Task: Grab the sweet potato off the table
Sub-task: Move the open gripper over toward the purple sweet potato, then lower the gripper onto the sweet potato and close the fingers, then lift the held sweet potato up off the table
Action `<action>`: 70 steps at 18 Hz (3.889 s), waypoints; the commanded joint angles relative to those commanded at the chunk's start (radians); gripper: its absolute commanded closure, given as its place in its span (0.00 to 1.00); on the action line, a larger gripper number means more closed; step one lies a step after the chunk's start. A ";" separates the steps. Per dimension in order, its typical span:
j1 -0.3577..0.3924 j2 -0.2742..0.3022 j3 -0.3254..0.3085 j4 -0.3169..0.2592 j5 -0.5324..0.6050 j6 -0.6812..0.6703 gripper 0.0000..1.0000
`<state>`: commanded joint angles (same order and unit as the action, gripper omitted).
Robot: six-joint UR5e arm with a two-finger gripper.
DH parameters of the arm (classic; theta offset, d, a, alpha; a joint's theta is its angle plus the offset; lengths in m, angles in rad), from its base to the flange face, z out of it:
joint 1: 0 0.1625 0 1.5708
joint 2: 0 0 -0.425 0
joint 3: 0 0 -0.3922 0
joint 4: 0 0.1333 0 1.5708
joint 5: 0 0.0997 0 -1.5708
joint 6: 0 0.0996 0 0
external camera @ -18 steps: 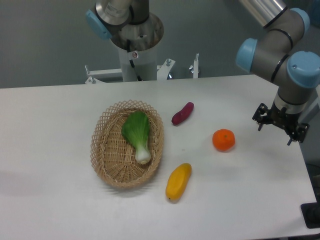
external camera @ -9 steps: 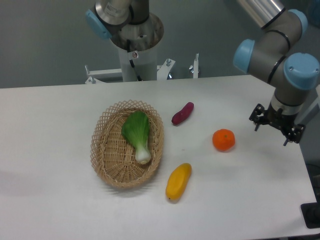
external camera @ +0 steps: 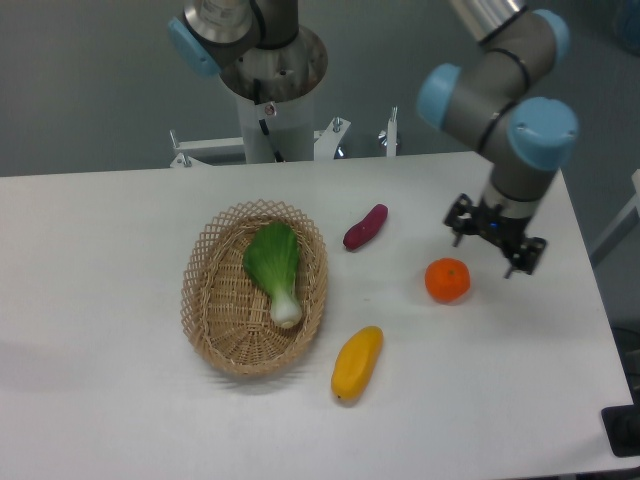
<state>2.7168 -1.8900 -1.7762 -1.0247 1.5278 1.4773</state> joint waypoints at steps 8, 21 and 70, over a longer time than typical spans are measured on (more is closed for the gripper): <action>-0.025 0.072 -0.216 0.084 -0.060 -0.012 0.00; -0.028 0.120 -0.371 0.100 -0.052 -0.012 0.00; 0.041 -0.112 0.290 -0.071 0.011 0.002 0.99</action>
<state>2.7581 -2.0018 -1.4864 -1.0952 1.5386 1.4788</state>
